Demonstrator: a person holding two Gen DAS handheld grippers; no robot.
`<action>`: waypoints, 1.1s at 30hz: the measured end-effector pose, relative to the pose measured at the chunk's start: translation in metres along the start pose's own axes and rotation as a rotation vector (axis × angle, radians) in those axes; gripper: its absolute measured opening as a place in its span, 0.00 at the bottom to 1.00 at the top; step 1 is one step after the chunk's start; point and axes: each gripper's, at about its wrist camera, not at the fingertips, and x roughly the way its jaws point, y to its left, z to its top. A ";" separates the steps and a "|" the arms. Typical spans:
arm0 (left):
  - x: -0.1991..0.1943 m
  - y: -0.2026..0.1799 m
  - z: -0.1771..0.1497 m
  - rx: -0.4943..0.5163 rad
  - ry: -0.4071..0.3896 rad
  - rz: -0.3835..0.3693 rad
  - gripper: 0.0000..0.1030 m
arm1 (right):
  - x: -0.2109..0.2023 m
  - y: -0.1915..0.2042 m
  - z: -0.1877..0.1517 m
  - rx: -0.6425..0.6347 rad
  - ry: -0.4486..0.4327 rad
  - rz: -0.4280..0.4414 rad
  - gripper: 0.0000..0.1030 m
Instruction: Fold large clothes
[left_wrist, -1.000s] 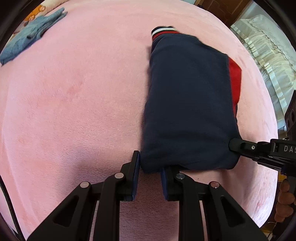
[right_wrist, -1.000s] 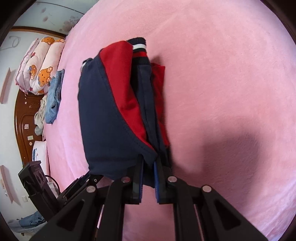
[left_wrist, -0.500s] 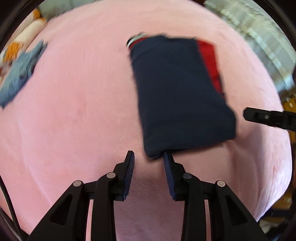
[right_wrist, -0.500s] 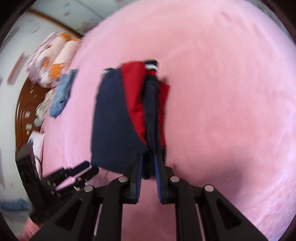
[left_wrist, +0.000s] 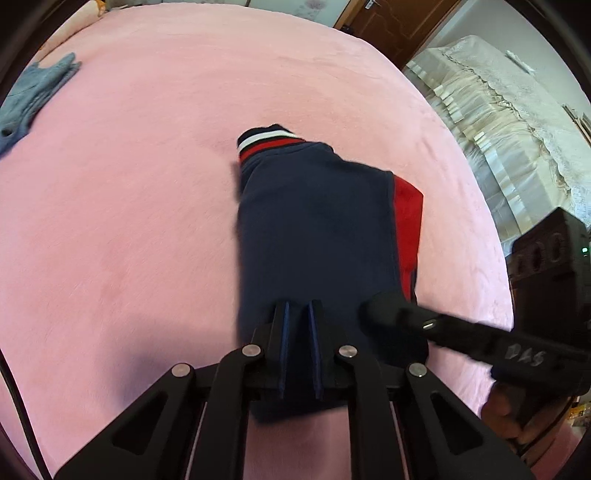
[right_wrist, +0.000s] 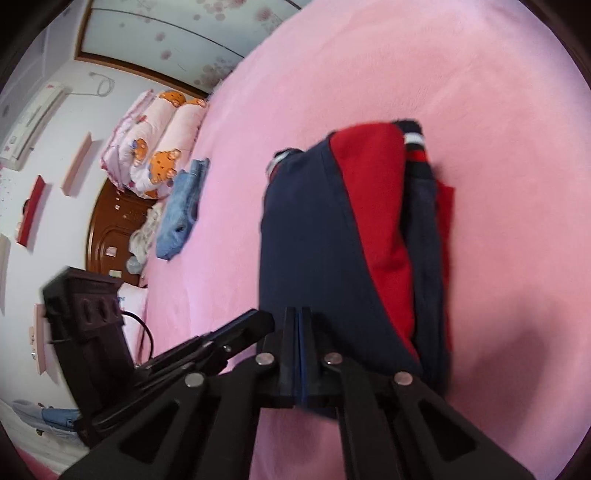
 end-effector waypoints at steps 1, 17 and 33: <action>0.005 0.001 0.004 -0.002 0.008 -0.007 0.08 | 0.005 -0.001 0.002 0.004 0.000 0.004 0.00; 0.055 0.008 0.101 -0.015 -0.059 -0.059 0.08 | 0.016 -0.020 0.070 0.058 -0.126 -0.072 0.00; 0.058 0.040 0.117 -0.100 -0.079 -0.085 0.08 | -0.028 -0.070 0.065 0.132 -0.207 -0.224 0.00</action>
